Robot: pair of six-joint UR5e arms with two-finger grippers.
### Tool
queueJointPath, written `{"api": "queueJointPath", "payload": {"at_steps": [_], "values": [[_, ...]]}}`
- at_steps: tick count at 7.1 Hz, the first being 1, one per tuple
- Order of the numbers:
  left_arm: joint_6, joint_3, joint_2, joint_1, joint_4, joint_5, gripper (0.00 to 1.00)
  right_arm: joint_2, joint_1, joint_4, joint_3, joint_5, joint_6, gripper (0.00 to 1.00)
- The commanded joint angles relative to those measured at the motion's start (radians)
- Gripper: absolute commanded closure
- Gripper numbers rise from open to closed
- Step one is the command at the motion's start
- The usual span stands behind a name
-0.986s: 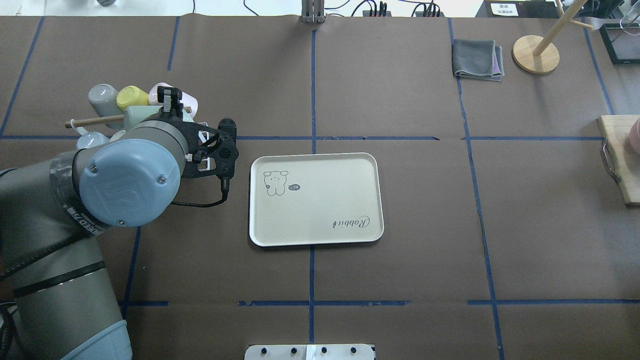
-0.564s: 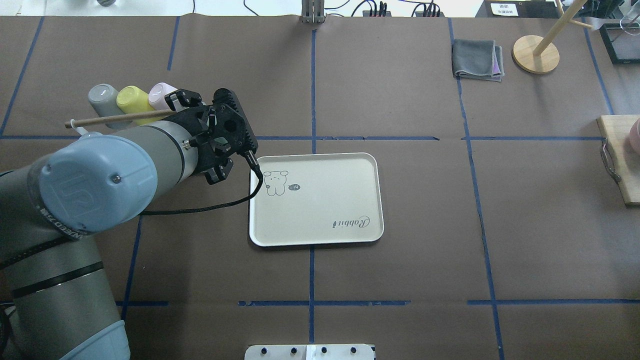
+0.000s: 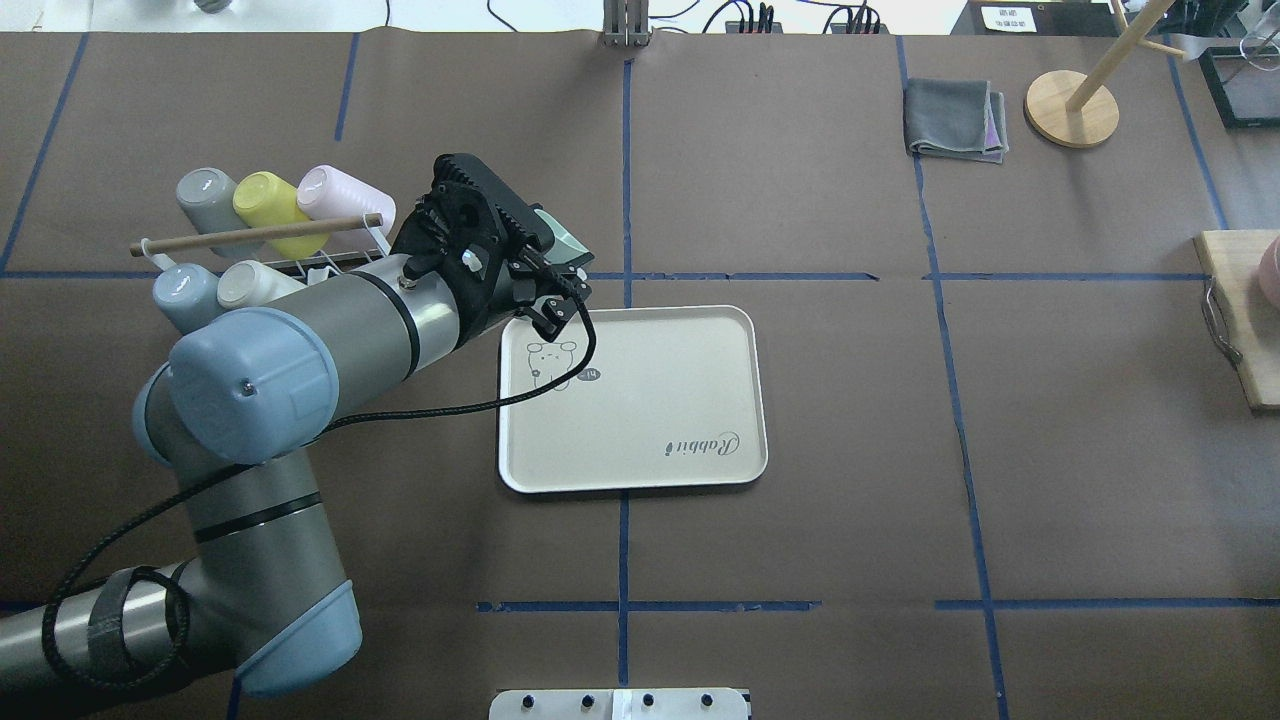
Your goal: Pick up and place green cup on tray
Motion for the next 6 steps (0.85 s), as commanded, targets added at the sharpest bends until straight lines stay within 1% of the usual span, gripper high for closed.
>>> {"api": "queueJointPath", "payload": {"at_steps": [1,2,3,4,5,6], "values": [[-0.076,0.168,0.001,0.005,-0.360,0.007,0.38,0.000,0.000,0.000,0.000,0.000,0.000,0.00],[-0.071,0.255,-0.002,0.006,-0.429,0.010,0.36,0.000,0.000,0.000,0.000,0.000,0.001,0.00],[-0.068,0.359,-0.011,0.020,-0.536,0.013,0.36,0.000,0.000,0.000,0.000,0.000,0.000,0.00],[-0.067,0.424,-0.012,0.040,-0.581,0.051,0.36,0.000,0.000,0.000,-0.002,0.000,0.000,0.00],[-0.044,0.455,-0.014,0.072,-0.619,0.065,0.36,-0.001,0.000,0.000,-0.002,0.000,0.000,0.00],[-0.021,0.490,-0.017,0.101,-0.688,0.066,0.36,-0.001,0.000,0.000,-0.003,0.000,0.000,0.00]]}}
